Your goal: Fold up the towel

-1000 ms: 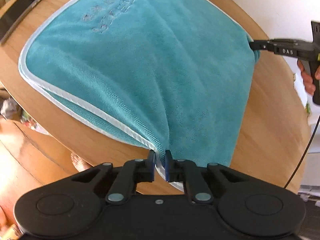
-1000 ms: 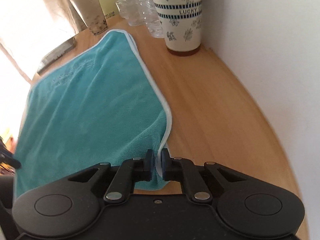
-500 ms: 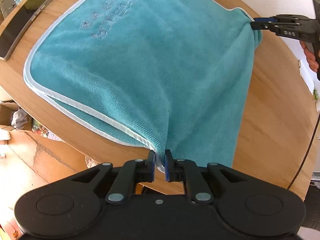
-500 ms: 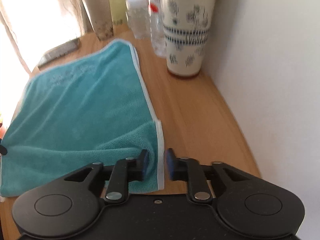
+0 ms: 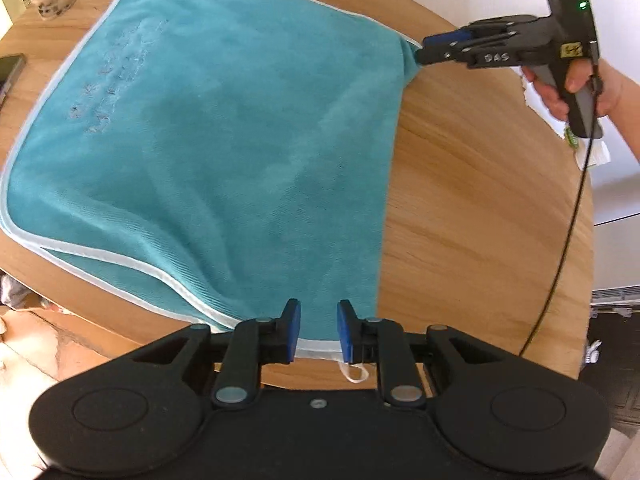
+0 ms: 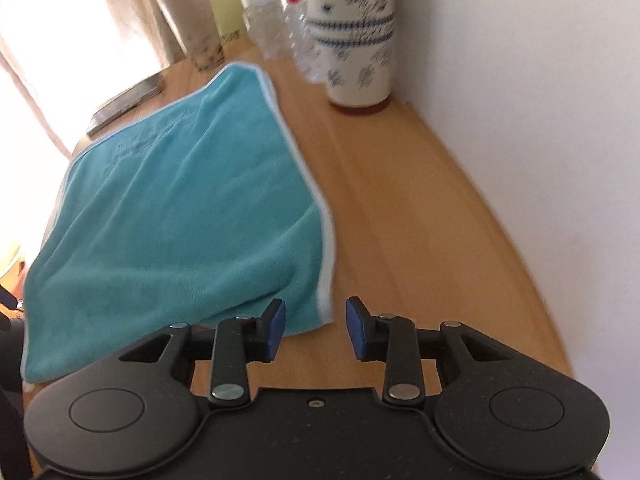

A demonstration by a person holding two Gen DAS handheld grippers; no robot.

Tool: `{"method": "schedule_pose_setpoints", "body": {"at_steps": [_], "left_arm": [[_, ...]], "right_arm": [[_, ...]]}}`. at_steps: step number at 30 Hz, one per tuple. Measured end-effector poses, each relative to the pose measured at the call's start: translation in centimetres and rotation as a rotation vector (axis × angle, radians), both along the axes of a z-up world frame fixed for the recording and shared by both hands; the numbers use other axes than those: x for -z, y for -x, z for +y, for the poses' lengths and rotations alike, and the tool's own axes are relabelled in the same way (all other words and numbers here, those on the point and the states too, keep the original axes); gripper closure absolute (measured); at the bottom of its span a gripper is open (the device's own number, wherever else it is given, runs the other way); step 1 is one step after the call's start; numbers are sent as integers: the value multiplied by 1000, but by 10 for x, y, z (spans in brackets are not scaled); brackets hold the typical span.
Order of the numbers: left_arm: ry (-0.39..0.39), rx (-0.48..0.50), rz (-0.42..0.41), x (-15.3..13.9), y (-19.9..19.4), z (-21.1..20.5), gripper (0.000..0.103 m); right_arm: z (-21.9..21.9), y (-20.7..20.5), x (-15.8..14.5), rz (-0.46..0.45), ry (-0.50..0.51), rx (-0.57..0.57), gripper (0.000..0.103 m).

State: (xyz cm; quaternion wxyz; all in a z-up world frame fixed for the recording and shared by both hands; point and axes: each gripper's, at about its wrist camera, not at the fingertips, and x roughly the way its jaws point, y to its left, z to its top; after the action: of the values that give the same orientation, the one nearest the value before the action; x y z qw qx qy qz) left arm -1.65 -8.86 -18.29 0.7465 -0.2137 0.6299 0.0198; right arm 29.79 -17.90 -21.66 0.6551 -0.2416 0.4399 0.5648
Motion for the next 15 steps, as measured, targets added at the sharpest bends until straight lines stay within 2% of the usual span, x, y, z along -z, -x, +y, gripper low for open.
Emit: {"method": "schedule_pose_setpoints", "body": {"at_steps": [1, 4, 7, 11, 13, 15], "left_arm": [[-6, 1, -3, 5, -2, -2, 79], [-14, 46, -21, 13, -15, -17, 79], [13, 95, -71, 18, -27, -34, 79], [11, 173, -34, 31, -33, -47, 82], [-6, 199, 2, 40, -30, -48, 93], [13, 207, 21, 45, -27, -44, 95]], "right_arm": [[0, 0, 1, 7, 0, -1, 90], [-1, -1, 1, 8, -7, 6, 95], [-3, 0, -2, -5, -13, 4, 97], [0, 2, -7, -84, -17, -23, 98], [4, 4, -10, -156, -15, -61, 99], [6, 2, -13, -188, -22, -73, 99]]}}
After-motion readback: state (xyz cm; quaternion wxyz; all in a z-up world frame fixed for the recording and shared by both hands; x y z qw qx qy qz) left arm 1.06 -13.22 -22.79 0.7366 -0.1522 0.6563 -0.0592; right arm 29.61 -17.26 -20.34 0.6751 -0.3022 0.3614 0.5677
